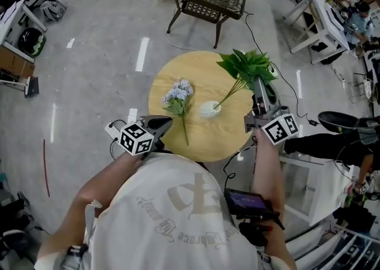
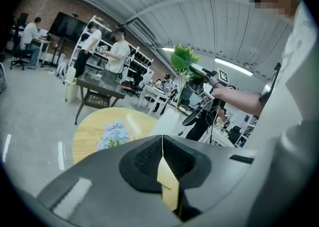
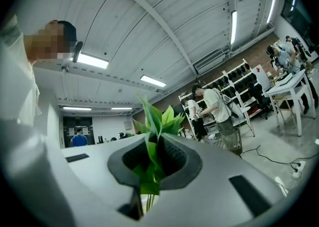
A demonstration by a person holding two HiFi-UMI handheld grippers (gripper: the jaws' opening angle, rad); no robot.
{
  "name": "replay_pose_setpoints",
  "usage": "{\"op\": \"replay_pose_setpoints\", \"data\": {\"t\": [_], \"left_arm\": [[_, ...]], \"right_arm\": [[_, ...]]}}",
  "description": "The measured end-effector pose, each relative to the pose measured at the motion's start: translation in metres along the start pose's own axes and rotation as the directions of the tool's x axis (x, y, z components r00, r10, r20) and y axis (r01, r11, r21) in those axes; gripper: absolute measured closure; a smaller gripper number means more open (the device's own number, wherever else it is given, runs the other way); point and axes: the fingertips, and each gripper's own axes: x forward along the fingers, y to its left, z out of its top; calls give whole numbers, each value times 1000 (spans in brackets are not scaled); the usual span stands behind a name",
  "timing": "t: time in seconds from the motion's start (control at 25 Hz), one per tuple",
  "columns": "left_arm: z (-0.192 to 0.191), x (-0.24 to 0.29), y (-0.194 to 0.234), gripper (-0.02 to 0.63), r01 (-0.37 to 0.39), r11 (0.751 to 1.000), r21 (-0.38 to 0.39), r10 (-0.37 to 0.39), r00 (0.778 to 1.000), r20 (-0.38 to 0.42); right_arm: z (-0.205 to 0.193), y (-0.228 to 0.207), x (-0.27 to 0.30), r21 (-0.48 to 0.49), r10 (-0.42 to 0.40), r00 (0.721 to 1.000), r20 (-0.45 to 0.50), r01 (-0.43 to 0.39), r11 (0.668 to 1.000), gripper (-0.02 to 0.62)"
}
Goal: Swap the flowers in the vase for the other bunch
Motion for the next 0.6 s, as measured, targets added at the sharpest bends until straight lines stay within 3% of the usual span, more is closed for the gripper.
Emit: {"op": "replay_pose_setpoints", "data": {"t": [0.6], "left_arm": [[-12, -8, 3, 597, -16, 1000, -19, 16, 1000, -4]], "right_arm": [[-42, 21, -3, -72, 51, 998, -39, -54, 996, 574]]}}
